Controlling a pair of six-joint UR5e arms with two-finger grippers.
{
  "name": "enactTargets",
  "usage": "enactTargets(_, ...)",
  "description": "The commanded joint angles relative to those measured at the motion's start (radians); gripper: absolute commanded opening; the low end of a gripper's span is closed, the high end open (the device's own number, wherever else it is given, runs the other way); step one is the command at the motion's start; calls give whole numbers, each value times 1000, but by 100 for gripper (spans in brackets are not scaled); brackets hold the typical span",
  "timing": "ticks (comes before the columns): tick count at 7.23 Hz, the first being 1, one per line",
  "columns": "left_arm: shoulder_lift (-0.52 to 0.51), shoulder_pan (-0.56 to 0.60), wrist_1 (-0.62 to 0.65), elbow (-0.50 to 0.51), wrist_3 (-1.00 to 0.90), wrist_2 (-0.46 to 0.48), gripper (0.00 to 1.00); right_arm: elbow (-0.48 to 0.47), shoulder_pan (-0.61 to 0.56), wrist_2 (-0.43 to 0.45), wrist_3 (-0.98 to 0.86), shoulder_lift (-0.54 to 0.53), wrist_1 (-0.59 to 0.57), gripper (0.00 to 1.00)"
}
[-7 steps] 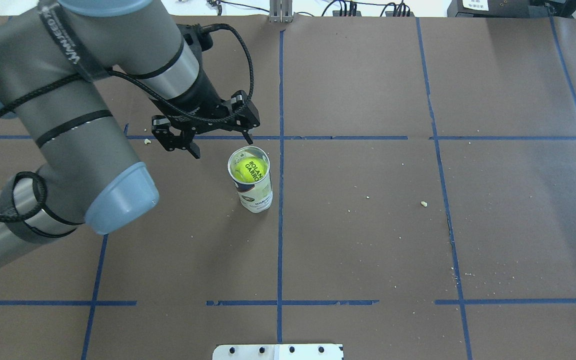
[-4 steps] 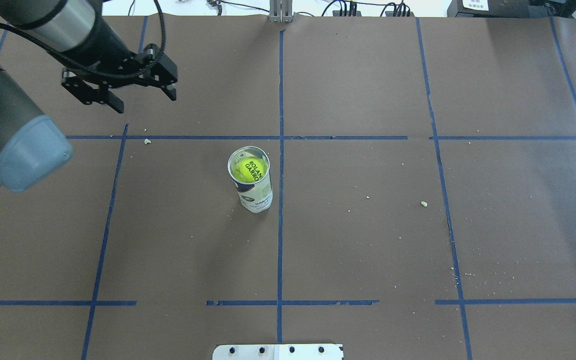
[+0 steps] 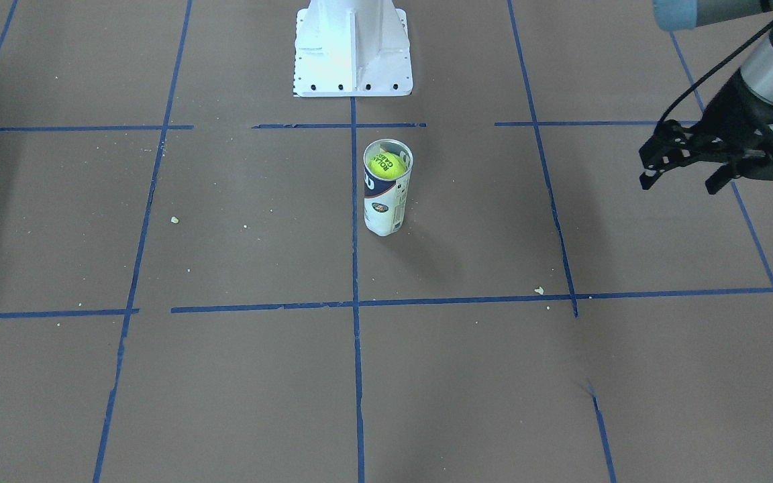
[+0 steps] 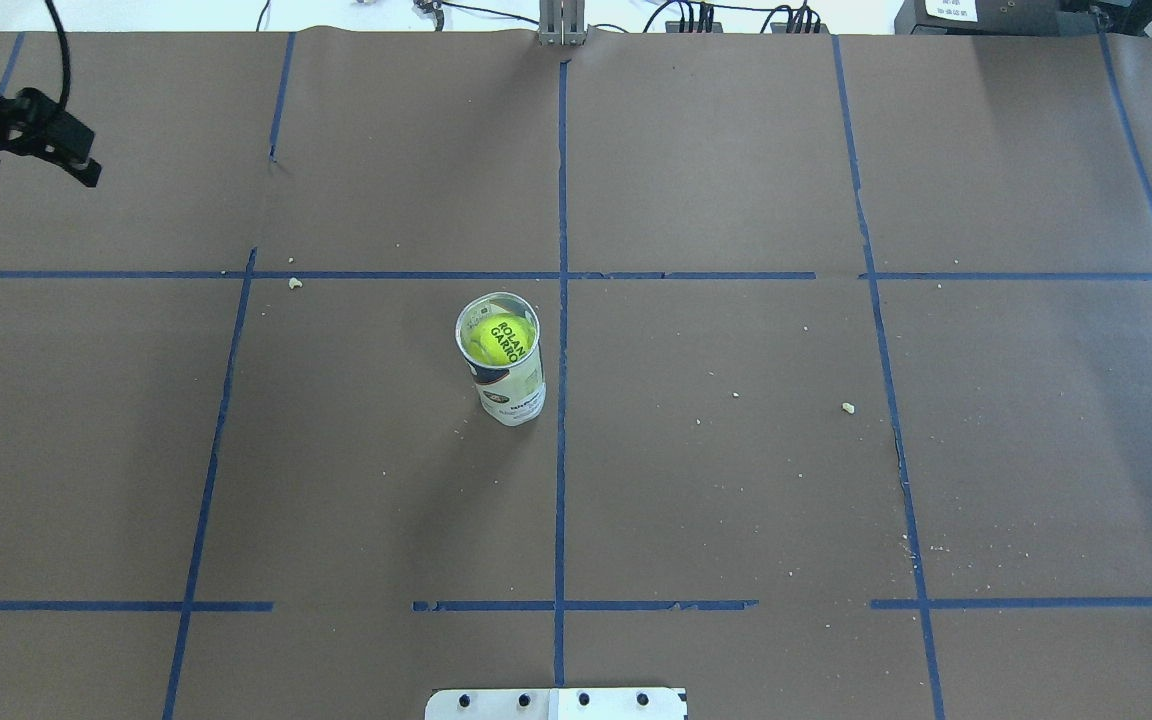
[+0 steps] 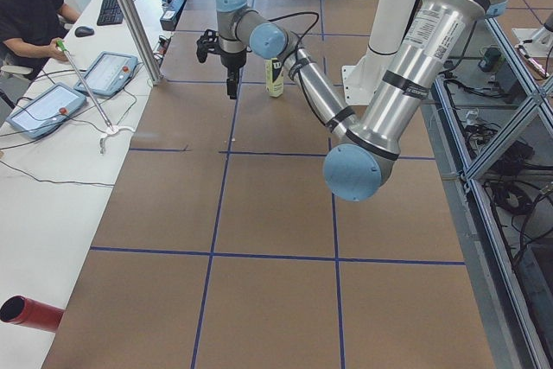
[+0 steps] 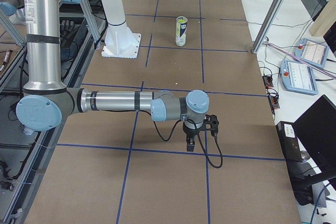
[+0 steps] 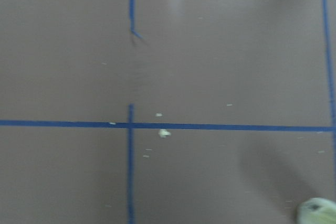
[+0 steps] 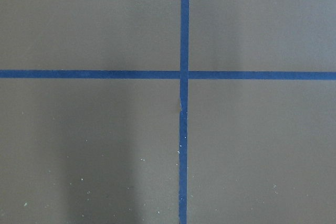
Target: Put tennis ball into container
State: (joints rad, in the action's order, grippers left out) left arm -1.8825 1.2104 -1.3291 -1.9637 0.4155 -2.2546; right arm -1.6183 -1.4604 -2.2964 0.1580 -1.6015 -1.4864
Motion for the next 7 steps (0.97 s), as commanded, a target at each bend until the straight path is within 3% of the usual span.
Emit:
enactTargets(1,107,157,-34,128,-373,0,100,0,0,0,0,0,0,100)
enactTargets(2,158,199,-108,194,-462,-2,100,0,0,0,0,0,0,100)
enactTargets(5,328,270,-405,324,-482,-8,100,0,0,0,0,0,0,100)
enactTargets(7,377,290,-388,359,-463,-10,100,0,0,0,0,0,0,100)
